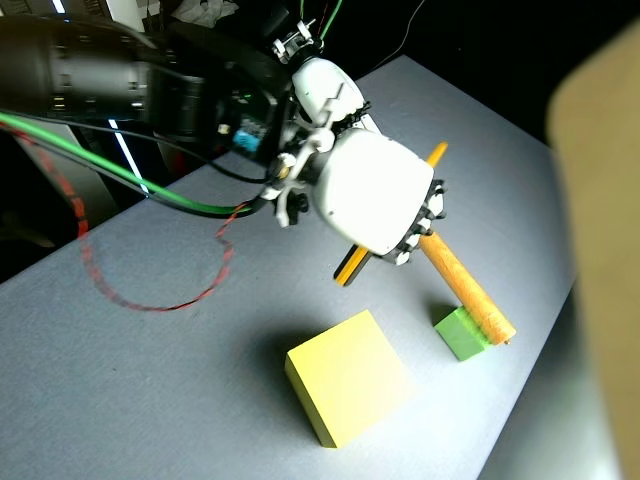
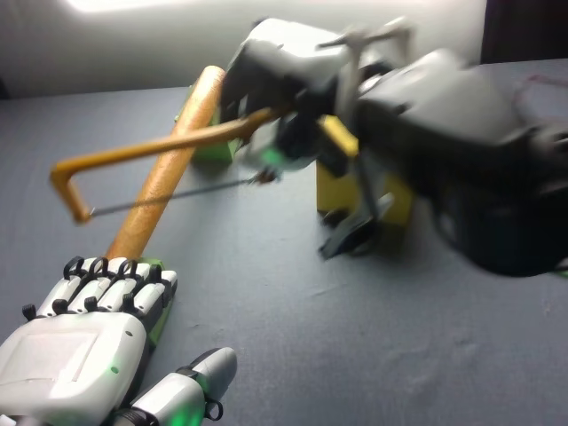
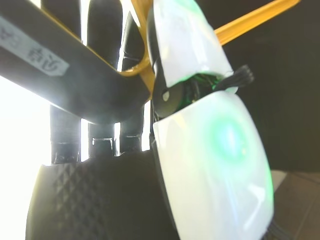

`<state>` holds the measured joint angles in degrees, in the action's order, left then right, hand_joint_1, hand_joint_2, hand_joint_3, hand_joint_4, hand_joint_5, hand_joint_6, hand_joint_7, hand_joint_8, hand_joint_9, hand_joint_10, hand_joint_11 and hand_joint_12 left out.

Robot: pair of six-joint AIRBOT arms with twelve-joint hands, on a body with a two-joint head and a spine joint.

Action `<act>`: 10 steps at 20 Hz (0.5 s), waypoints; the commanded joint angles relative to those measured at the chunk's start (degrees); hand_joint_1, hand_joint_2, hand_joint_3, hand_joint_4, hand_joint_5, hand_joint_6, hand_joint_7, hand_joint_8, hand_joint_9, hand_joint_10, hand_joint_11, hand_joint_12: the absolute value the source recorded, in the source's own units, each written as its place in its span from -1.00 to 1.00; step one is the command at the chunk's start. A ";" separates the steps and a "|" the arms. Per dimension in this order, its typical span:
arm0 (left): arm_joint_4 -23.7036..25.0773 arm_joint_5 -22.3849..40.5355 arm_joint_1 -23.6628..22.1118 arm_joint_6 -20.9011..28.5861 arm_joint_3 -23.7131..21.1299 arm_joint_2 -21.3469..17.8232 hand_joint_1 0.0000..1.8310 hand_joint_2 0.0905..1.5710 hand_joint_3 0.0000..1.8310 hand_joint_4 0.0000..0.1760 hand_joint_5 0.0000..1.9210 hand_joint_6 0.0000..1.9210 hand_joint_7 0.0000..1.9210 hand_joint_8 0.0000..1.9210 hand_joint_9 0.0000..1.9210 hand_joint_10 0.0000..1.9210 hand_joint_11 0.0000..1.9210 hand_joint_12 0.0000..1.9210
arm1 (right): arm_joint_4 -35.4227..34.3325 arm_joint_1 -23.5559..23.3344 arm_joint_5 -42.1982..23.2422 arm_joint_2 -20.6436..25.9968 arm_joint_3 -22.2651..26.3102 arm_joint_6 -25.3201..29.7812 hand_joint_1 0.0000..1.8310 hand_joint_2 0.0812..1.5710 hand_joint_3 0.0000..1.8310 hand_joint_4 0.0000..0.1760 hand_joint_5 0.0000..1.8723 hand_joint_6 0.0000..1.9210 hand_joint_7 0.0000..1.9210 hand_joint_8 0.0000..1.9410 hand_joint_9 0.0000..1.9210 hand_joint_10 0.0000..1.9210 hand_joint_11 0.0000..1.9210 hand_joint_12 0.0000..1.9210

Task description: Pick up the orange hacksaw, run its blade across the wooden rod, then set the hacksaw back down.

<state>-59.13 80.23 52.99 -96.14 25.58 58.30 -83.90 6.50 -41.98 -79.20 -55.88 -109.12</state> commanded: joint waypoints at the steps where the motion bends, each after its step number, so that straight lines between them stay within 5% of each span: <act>1: 1.43 1.76 0.21 0.62 0.05 -0.14 -1.00 0.62 -1.00 -1.00 -0.77 -1.00 -0.84 -1.00 -0.87 -1.00 -1.00 -0.66 | 4.27 -1.31 -1.45 1.96 1.89 1.47 0.52 0.31 -1.00 -1.00 0.02 -0.03 0.17 -0.28 0.18 -0.10 0.12 -0.18; 10: 1.43 1.76 0.20 0.93 -0.13 -0.49 -1.00 0.62 -1.00 -1.00 -0.77 -1.00 -0.84 -0.99 -0.88 -0.99 -1.00 -0.76 | 4.33 0.19 -1.35 19.43 15.88 1.99 0.52 0.31 -1.00 -1.00 0.01 -0.02 0.16 -0.26 0.17 -0.08 0.10 -0.15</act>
<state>-59.09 80.12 53.08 -95.88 25.58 57.98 -83.05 7.27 -42.00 -59.61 -40.01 -107.77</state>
